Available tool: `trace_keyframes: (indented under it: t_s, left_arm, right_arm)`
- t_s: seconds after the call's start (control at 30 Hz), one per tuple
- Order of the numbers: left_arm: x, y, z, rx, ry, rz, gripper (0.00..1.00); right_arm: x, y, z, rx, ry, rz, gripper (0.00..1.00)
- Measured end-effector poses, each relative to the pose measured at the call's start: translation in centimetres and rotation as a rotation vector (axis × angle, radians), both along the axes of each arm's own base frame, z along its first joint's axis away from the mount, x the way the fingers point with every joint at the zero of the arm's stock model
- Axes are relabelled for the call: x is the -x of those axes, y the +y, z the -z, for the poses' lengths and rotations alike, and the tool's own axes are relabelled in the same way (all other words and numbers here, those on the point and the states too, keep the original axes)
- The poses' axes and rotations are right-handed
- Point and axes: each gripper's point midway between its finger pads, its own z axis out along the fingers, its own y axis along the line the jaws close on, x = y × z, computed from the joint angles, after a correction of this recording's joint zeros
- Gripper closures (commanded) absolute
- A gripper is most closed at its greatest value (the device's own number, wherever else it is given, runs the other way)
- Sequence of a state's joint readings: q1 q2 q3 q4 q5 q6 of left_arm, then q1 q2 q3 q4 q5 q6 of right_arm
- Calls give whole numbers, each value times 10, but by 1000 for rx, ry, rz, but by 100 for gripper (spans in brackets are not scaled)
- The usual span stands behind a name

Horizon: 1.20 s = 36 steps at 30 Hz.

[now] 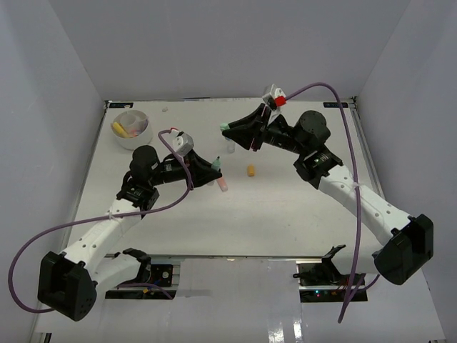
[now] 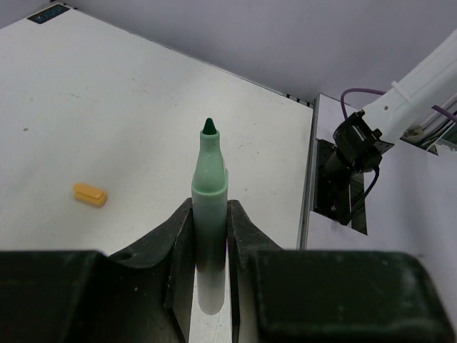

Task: Sort the stationery into containers
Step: Close the pen cap on the pen.

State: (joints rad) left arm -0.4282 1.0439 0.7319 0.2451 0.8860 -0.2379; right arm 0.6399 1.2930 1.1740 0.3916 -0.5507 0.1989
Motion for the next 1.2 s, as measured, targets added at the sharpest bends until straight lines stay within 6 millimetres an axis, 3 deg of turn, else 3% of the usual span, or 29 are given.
trace_keyframes:
  t_s: [0.23,0.43,0.9,1.2]
  left_arm:
    - [21,5,-4,52,-84,39,99]
    - [28,7,-11,83,-129,44,98]
    - [40,14,-22,167,-195,21,97]
    - [37,16,-38,222,-232,-13,97]
  right_arm:
    - [50,30,7,-65,21,-238,87]
    - [72,42,12,-109,32,-342,87]
    - [84,41,-4,-190,-2,-397,87]
    - [90,43,1,-194,16,-414,87]
